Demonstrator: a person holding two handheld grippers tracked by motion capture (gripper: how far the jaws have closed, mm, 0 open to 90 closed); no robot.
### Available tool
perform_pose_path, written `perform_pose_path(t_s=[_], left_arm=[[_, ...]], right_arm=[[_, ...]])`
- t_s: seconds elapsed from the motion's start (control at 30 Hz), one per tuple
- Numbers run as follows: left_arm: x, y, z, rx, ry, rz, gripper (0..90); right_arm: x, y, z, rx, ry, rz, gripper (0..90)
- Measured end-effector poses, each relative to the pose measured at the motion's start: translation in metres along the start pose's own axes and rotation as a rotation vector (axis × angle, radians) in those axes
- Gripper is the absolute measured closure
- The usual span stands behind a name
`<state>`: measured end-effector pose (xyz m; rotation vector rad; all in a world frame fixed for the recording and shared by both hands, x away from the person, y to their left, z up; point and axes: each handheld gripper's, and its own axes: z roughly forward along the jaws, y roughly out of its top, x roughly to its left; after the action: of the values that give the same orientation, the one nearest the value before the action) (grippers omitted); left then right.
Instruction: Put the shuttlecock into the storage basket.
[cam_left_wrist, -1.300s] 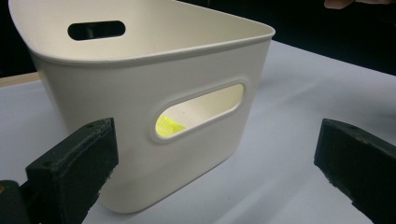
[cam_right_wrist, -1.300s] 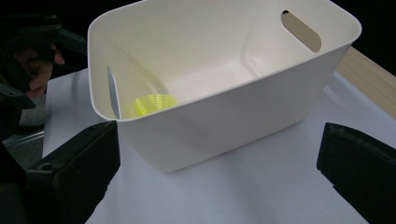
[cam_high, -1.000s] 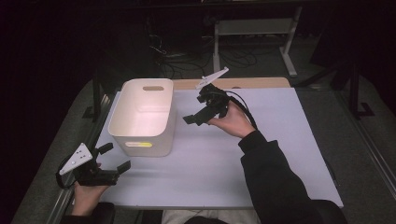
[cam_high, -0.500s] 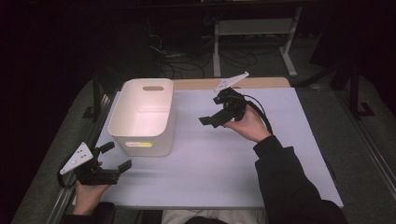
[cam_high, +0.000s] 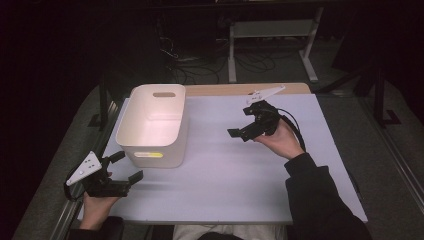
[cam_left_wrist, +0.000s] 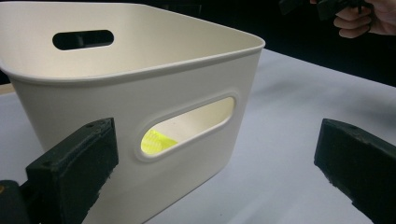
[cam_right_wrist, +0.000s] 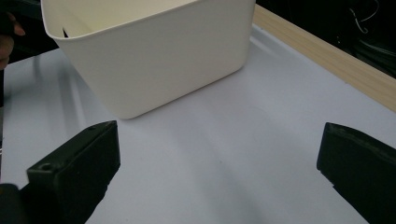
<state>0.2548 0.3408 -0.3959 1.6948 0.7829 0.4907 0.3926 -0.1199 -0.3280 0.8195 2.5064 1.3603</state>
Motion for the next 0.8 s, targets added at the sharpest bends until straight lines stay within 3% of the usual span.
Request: perform_pose_path(t_s=[0.8], left_arm=[[-0.002, 0.001, 0.004, -0.002, -0.011, -0.016, 0.0]], right_arm=[[-0.011, -0.035, -0.025, -0.034, -0.045, 0.039, 0.0]])
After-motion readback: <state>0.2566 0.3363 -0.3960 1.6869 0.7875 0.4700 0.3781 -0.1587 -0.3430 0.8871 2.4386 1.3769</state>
